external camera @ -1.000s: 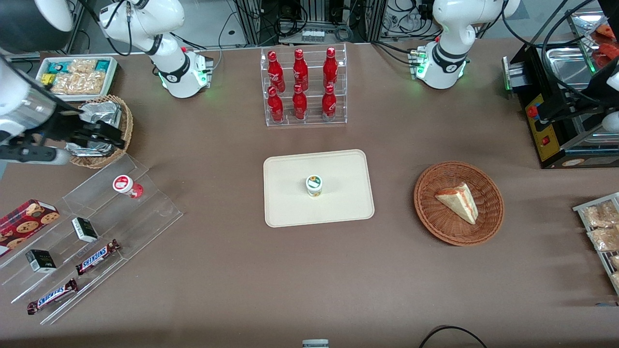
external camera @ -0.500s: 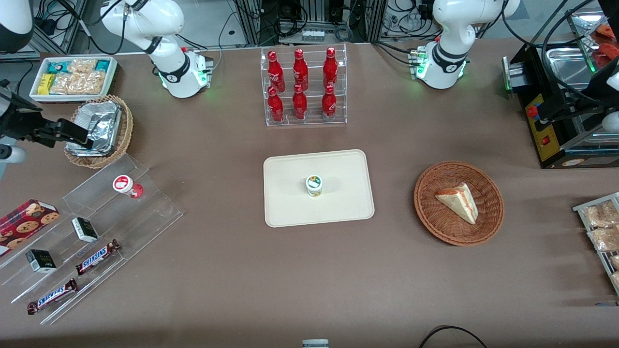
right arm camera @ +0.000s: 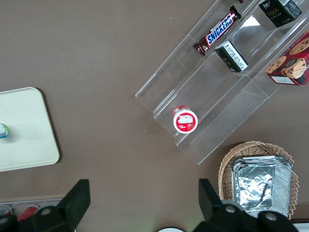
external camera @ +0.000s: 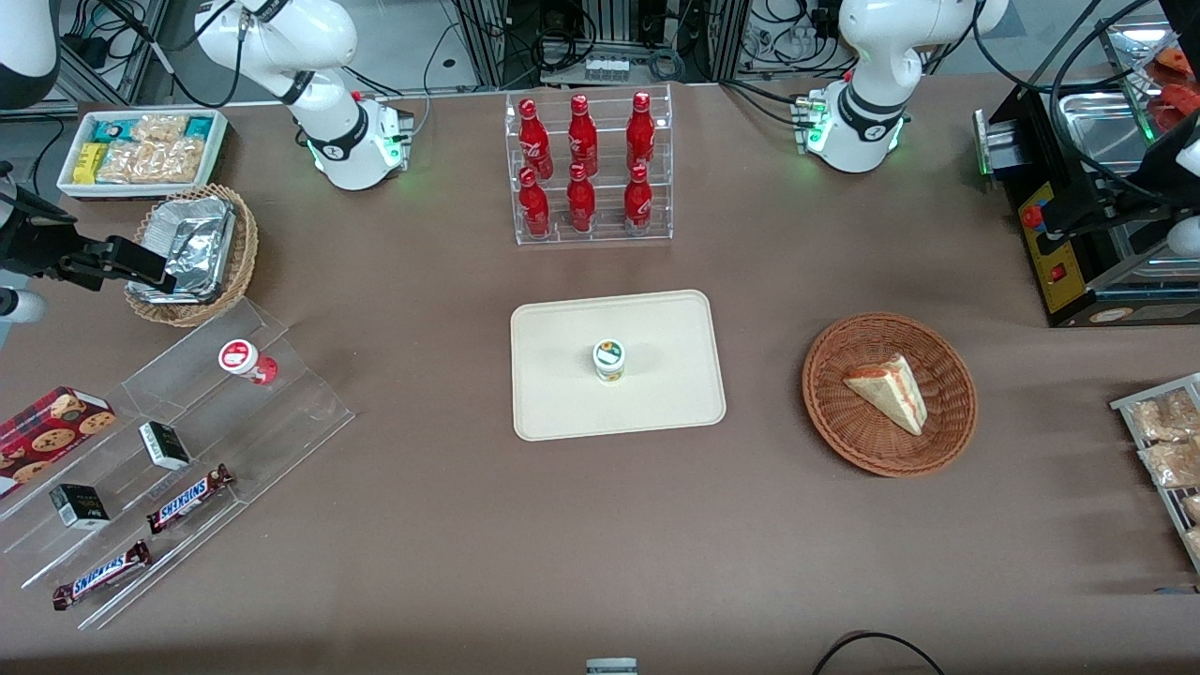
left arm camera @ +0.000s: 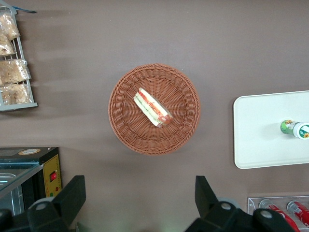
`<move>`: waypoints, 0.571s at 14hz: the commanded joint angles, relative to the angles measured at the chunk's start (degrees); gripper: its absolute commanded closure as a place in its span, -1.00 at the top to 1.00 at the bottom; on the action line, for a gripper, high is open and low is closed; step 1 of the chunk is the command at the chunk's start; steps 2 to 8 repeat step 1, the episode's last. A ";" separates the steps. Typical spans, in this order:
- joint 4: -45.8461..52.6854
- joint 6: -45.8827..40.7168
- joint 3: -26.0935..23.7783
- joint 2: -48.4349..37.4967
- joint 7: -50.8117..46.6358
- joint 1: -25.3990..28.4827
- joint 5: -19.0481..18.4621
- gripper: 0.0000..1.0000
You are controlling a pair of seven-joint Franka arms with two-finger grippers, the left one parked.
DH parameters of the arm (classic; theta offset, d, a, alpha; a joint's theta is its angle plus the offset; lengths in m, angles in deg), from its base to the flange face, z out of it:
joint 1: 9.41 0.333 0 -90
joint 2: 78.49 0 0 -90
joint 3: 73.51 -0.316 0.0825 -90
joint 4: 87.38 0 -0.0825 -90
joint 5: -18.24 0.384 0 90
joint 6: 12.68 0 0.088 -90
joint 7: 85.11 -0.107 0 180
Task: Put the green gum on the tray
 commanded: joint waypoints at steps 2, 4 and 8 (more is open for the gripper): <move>2.68 -0.66 -0.27 1.78 0.64 -0.41 -0.91 1.00; 2.68 -0.66 -0.27 1.78 0.64 -0.41 -0.91 1.00; 2.68 -0.66 -0.27 1.78 0.64 -0.41 -0.91 1.00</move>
